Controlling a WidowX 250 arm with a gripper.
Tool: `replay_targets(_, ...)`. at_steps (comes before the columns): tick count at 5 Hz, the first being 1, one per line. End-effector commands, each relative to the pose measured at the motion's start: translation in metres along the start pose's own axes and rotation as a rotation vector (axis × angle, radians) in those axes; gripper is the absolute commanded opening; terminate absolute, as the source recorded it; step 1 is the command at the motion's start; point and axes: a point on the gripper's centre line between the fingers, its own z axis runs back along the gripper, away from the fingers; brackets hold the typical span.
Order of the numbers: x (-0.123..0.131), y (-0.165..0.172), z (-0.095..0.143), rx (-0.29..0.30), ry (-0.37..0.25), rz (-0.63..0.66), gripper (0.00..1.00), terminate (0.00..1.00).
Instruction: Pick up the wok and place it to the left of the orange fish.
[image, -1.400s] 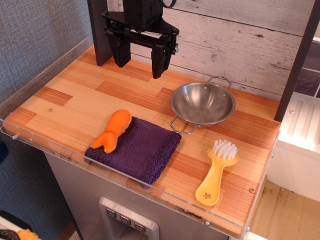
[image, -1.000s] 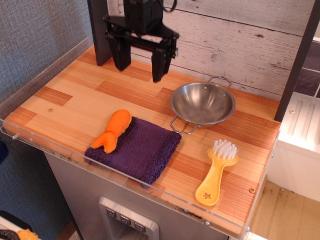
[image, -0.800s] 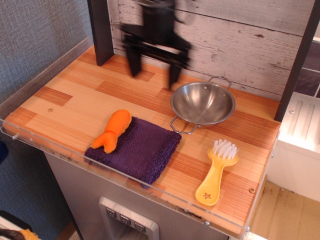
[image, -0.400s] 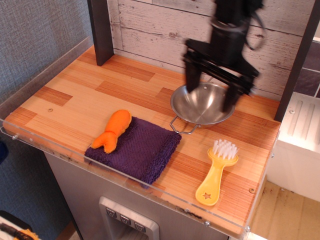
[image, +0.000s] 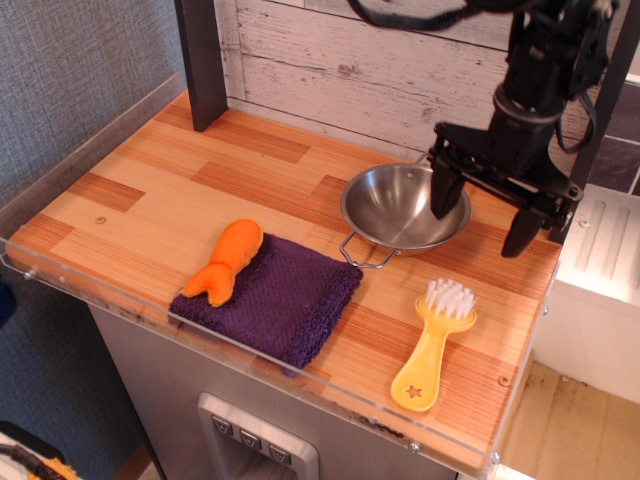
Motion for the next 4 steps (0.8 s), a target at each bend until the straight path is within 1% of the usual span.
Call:
replay_targets(1,0.017,0.015,-0.007,0.041,-0.027,0.049,1.00,0.00)
replay_targets(2,0.015,0.015,-0.018,0.032,-0.012,0.067,1.00,0.00)
replay_targets(3,0.016,0.016,-0.022,0.032,-0.016,0.070,0.00,0.00)
replay_targets(4,0.016,0.019,-0.018,0.035,-0.017,0.072,0.00,0.00)
